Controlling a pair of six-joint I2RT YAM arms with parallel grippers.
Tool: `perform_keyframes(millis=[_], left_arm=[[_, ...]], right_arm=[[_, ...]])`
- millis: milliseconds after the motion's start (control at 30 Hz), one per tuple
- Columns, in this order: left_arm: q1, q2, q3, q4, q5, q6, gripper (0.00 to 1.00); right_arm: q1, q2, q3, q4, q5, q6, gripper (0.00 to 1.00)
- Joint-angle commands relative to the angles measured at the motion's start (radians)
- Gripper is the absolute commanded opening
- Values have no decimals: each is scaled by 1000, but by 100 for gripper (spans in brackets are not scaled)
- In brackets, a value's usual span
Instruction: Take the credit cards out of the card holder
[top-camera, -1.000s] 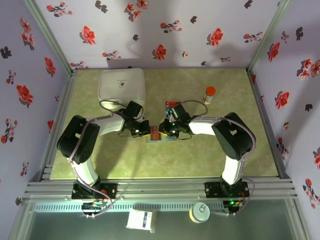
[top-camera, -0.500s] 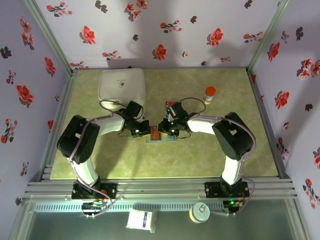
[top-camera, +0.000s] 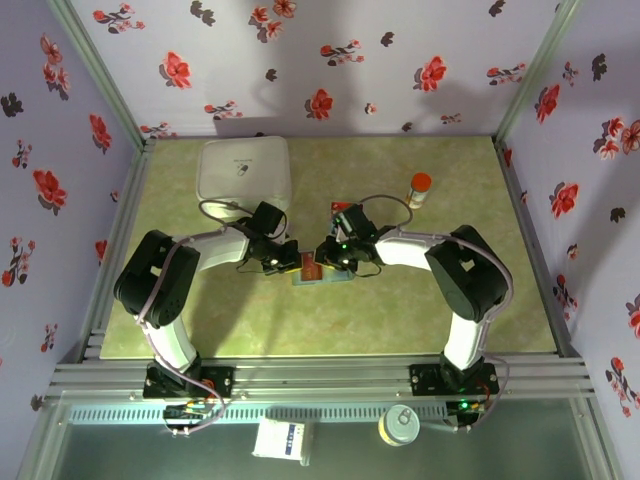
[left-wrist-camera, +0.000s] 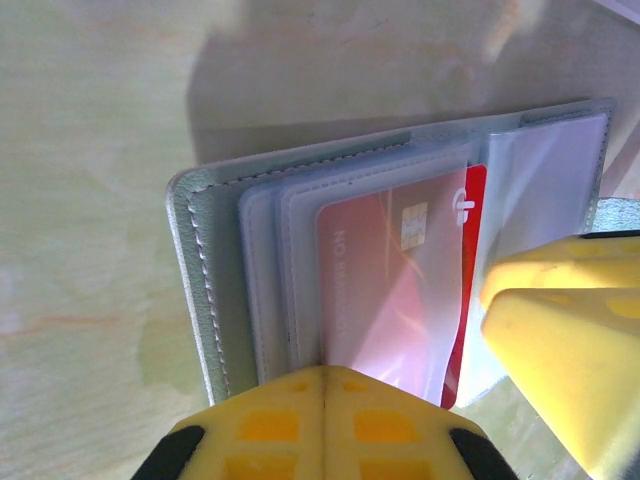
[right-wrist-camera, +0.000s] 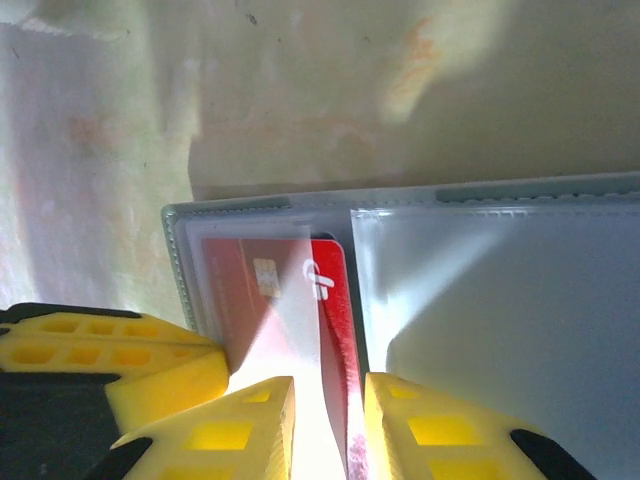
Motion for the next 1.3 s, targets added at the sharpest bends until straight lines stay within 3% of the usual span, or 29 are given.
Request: perform_keyframes(millis=[0, 667, 967, 1267], left_arm=[[-3, -10, -10, -41, -19, 6, 0], [-1, -26, -19, -43, -26, 6, 0], [0, -22, -16, -41, -24, 8, 0], [1, -22, -23, -32, -22, 6, 0]], right_arm=[[8, -44, -1, -30, 20, -18, 26], [22, 55, 13, 19, -30, -6, 22], [28, 75, 8, 117, -118, 19, 20], [30, 88, 19, 78, -108, 4, 20]])
